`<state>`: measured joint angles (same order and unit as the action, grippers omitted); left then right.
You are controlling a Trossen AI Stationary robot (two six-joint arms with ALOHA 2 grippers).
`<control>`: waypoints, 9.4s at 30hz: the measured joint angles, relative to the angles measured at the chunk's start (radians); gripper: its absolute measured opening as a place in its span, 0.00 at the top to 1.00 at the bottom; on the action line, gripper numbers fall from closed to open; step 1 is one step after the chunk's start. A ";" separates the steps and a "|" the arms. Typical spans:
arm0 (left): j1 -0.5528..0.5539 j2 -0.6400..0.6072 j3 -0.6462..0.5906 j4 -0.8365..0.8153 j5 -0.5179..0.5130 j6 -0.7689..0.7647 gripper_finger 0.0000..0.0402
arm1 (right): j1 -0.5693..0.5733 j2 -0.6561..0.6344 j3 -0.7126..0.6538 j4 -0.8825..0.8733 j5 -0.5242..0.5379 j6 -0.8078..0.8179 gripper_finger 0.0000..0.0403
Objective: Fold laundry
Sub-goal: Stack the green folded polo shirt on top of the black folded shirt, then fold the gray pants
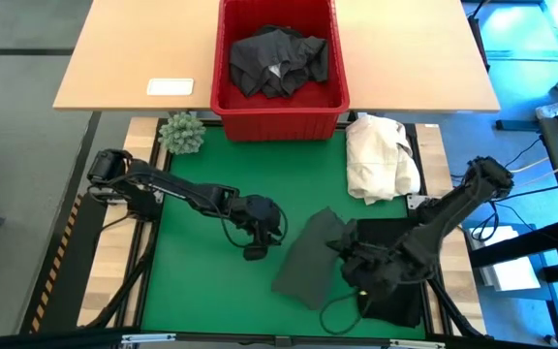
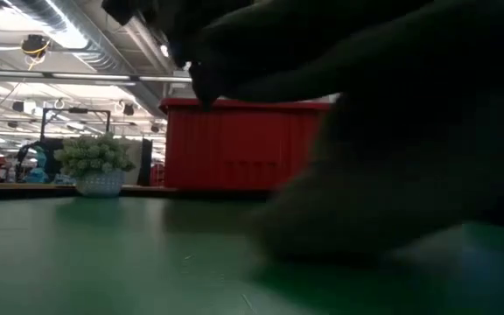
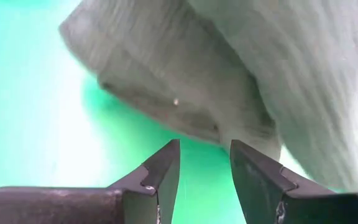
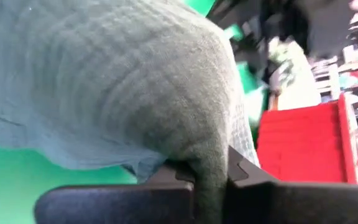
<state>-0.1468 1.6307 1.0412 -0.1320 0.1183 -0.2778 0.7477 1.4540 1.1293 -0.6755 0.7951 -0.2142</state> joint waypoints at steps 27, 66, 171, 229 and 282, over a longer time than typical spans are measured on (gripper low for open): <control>-0.052 -0.027 0.007 -0.073 -0.125 -0.003 0.66 | 0.257 -0.014 0.158 -0.712 -0.520 0.739 0.88; -0.096 -0.026 0.007 -0.078 -0.161 -0.025 0.66 | 0.064 0.202 0.200 -0.097 -0.386 0.756 0.27; 0.495 -0.333 0.007 -0.029 -0.049 0.524 0.66 | -0.754 -0.474 -0.354 0.572 -0.711 0.152 0.61; 0.931 -0.137 0.013 -0.171 -0.151 0.822 0.45 | -1.200 -0.260 -0.352 0.912 -0.946 0.104 0.61; 0.238 -0.137 0.008 -0.442 -0.533 0.557 0.51 | -1.542 0.359 0.458 0.280 -0.945 0.002 0.27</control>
<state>0.0911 1.4940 1.0492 -0.5739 -0.4148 0.2789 -0.7947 1.8129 1.5875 -0.3956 -0.1498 -0.2120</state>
